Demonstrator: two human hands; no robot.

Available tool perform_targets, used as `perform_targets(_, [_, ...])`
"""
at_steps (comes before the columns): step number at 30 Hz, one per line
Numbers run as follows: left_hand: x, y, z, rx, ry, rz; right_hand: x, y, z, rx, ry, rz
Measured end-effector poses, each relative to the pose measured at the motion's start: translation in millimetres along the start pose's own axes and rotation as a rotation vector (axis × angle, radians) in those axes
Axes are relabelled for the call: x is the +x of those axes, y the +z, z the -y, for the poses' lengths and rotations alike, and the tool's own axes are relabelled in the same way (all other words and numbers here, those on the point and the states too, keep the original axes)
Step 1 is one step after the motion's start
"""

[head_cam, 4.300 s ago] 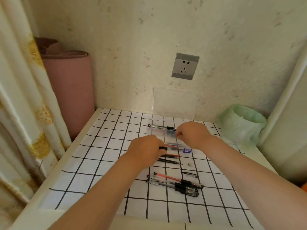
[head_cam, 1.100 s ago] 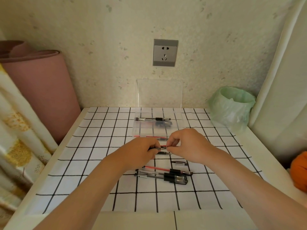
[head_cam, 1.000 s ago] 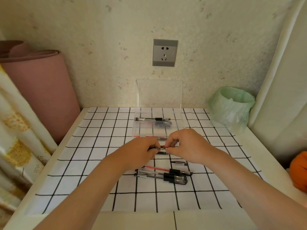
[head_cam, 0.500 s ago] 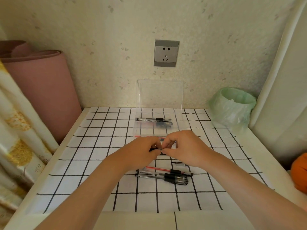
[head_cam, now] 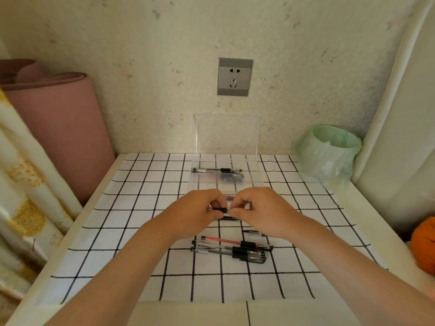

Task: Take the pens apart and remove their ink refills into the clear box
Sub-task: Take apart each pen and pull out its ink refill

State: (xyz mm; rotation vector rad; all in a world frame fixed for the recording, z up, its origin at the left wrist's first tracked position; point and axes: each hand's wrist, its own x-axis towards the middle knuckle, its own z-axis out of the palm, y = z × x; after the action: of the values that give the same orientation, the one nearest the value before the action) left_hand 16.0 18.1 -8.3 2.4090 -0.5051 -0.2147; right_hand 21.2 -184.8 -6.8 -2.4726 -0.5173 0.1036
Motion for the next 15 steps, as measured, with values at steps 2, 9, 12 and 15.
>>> perform_targets(2, [-0.2,-1.0,0.6,-0.012,0.004,-0.001,-0.3,-0.6,0.2,-0.03,0.001,0.024])
perform_targets(9, [1.0,0.4,0.4,-0.021,0.012,0.004,-0.8,-7.4,-0.2,-0.055,-0.001,0.024])
perform_targets(12, [1.4,1.1,0.8,-0.017,0.017,-0.001,-1.3,-8.6,0.8,-0.035,-0.009,0.032])
perform_targets(15, [1.9,1.8,2.2,-0.022,0.024,0.003,-1.4,-8.9,1.6,-0.052,0.008,0.058])
